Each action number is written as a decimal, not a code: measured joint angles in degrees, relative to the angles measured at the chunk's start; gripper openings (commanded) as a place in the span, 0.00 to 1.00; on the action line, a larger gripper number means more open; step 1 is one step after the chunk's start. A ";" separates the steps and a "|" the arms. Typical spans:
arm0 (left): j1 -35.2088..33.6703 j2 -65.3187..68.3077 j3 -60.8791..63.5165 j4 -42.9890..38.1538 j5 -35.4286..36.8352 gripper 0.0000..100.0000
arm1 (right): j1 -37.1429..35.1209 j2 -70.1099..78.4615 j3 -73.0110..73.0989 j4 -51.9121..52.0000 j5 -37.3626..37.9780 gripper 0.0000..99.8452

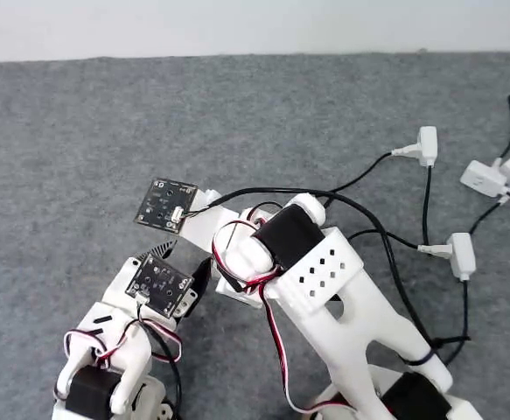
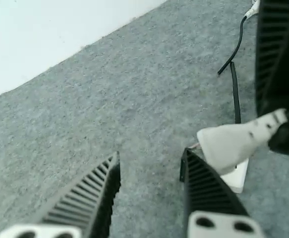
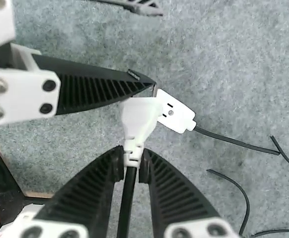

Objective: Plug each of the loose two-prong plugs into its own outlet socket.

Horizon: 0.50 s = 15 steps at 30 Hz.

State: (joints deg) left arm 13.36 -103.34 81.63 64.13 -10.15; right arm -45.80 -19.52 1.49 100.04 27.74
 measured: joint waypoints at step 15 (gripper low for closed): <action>0.00 0.00 0.00 0.00 0.00 0.20 | -0.79 0.00 0.00 0.00 -0.44 0.01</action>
State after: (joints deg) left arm 13.36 -103.34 81.63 64.13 -10.15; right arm -46.59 -19.52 1.49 100.04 27.30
